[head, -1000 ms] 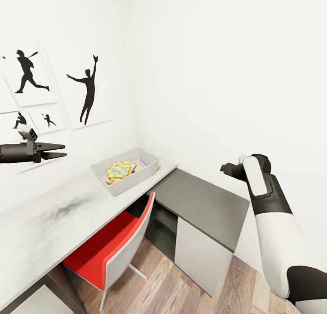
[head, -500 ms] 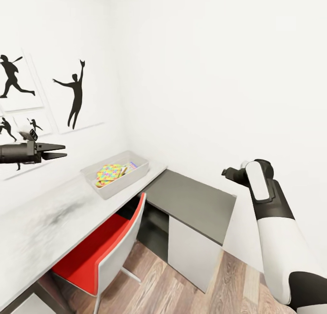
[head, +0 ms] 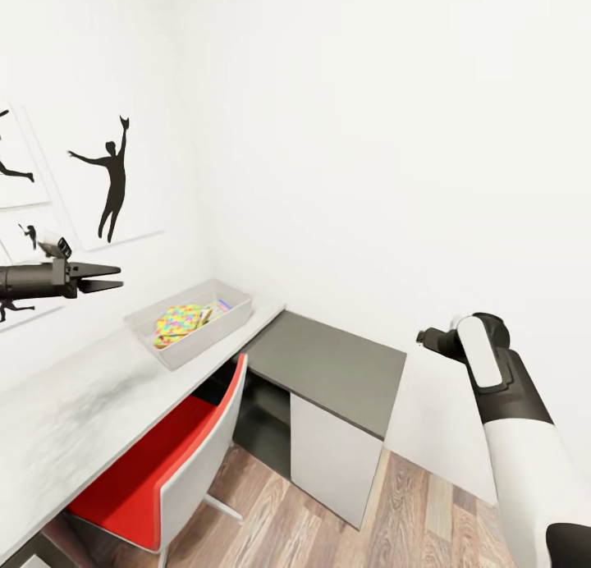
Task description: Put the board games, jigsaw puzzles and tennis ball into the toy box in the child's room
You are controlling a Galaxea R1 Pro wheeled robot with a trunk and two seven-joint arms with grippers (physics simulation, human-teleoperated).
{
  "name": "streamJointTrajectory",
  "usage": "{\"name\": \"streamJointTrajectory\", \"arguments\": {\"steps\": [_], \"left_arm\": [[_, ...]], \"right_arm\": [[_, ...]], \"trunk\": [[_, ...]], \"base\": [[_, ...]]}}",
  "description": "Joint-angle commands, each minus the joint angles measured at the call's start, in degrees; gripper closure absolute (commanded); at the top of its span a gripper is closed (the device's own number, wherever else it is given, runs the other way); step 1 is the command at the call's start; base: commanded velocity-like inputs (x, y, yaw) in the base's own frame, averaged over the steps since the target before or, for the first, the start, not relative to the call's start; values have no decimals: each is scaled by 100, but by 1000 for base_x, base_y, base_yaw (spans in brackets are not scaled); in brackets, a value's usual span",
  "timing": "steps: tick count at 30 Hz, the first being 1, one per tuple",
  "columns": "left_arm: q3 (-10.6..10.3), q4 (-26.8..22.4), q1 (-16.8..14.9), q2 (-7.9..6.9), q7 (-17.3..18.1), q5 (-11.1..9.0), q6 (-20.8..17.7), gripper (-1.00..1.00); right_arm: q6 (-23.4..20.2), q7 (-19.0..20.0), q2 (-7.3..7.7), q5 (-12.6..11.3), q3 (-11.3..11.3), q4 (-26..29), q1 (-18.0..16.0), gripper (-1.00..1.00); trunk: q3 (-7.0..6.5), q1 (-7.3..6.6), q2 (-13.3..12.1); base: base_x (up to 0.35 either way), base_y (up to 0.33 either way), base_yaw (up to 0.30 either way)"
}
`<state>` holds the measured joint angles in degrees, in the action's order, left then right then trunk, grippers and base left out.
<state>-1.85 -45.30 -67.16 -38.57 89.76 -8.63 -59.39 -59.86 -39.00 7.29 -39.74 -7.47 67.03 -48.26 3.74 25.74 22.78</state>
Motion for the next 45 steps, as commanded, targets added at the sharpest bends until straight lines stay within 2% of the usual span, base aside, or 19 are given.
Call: {"name": "streamJointTrajectory", "arguments": {"steps": [1, 12, 17, 26, 32, 34, 36, 37, 39, 41, 45], "left_arm": [[-45, 2, -1, -5, 24, -10, -61, -100], [-117, 4, 43, 0, 24, -8, -58, -100], [-116, 4, 119, 0, 24, -8, -51, -100], [-165, 6, 212, 6, 24, -7, -36, -100], [-182, 12, 374, 10, 24, -6, -16, -100], [-183, 12, 423, 26, 24, -6, -10, -100], [-192, 13, 470, 95, 24, -2, 1, -100], [-196, 13, 480, 113, 24, -1, 4, -100], [-209, 13, 540, 181, 24, 2, 23, -100], [-214, 13, 589, 216, 24, 2, 32, -100], [-218, 16, 646, 244, 24, 7, 47, -100]], "right_arm": [[-14, -53, 17, -61, 0, 3, 54, -100], [140, -31, 83, -55, -1, -284, 799, -100], [520, -10, 88, -24, 3, -691, 1198, -100], [876, 1, 89, 28, 8, -1493, 1670, -100], [1666, 6, 79, 36, 21, -2161, 2088, -100], [2083, 6, 75, 42, 37, -2509, 2171, -100], [2756, 35, 73, 53, 65, -3113, 2223, -100], [2909, 52, 71, 57, 71, -3256, 2231, -100], [3463, 219, 59, 63, 89, -3782, 2248, -100], [3806, 432, 35, 70, 117, -4079, 2254, -100], [4267, 775, 10, 105, 245, -4338, 2258, -100]], "trunk": [[5, 4, 13], [-88, 4, 13], [-130, 4, 13], [-208, 4, 13], [-261, 4, 13], [-279, 4, 13], [-296, 4, 13], [-305, 4, 13], [-318, 4, 13], [-326, 4, 13], [-330, 4, 13]], "base": [[0, 0, -155], [0, 0, -151], [0, 0, -146], [0, 0, -107], [0, 0, -78], [0, 0, -75], [0, 0, -72], [0, 0, -65], [0, 0, -37], [0, 0, -19], [0, 0, -8]]}}
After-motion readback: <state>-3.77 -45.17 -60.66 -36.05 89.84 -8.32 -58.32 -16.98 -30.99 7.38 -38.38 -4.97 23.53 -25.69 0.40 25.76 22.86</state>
